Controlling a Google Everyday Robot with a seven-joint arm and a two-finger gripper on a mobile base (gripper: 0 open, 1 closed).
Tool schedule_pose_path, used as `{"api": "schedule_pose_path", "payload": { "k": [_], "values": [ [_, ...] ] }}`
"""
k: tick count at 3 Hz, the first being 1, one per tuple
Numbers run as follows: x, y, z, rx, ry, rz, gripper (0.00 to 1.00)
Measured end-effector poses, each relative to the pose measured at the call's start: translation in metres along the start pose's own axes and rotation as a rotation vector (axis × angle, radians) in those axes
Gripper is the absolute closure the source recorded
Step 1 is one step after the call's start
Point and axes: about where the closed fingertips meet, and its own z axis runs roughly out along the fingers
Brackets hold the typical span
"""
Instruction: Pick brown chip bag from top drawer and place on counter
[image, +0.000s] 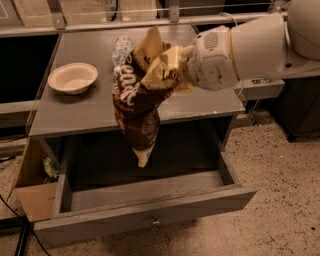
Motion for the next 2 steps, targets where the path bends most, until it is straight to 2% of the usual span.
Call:
{"api": "schedule_pose_path", "payload": {
  "k": [1,2],
  "values": [
    [0.031,-0.022,0.001,0.047,0.008,-0.007,1.00],
    [0.058,-0.037,0.015,0.098,-0.001,0.000,1.00]
  ]
}}
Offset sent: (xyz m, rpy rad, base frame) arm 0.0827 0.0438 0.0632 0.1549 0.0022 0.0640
